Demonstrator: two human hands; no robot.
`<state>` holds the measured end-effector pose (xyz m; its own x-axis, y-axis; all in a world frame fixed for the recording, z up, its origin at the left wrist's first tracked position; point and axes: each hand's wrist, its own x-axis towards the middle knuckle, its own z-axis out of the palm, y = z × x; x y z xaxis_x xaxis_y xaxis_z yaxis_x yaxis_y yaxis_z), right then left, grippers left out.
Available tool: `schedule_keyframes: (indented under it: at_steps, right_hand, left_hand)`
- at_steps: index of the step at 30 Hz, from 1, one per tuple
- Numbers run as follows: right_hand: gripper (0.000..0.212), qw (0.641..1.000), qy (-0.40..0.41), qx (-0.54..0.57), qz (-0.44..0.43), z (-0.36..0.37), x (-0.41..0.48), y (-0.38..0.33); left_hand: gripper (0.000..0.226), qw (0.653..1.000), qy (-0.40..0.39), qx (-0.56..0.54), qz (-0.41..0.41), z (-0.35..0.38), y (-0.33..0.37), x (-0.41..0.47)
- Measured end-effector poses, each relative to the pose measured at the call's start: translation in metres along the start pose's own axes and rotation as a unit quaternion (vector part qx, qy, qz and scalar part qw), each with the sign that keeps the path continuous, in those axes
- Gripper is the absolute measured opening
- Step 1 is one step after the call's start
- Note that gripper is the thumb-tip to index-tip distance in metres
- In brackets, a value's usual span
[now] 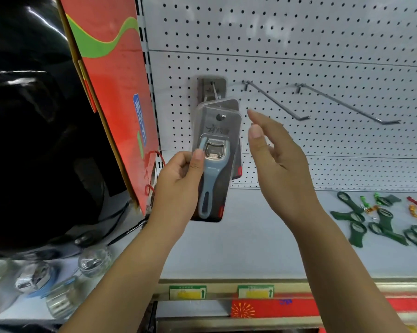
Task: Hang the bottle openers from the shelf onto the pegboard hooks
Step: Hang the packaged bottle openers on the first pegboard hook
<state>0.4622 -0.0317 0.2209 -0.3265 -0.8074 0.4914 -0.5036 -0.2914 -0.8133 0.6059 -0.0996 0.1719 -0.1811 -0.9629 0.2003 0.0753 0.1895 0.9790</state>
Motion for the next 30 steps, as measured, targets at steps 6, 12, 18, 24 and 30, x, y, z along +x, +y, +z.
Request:
schedule_keyframes:
  at_steps: [6,12,18,24,30]
  right_hand:
    - [0.039,0.997,-0.02,-0.056,-0.056,0.014,0.006,-0.001]
    - [0.036,0.995,-0.037,-0.08,-0.05,0.017,0.01,-0.004]
    - [0.036,0.992,-0.05,-0.112,-0.042,0.017,0.01,-0.004]
    - [0.035,0.988,-0.035,-0.14,-0.058,0.018,0.008,-0.003]
    - [0.039,0.983,-0.04,-0.173,-0.054,0.016,0.006,-0.003]
  left_hand:
    - [0.031,1.0,-0.008,-0.003,-0.018,0.001,0.002,0.025]
    - [0.035,0.999,0.006,0.04,0.001,0.005,0.001,0.061]
    - [0.034,0.998,0.01,0.028,-0.058,0.013,0.008,0.102]
    - [0.031,0.989,0.017,0.002,-0.148,0.022,0.008,0.128]
    - [0.044,0.983,0.042,0.076,-0.161,0.028,0.003,0.155]
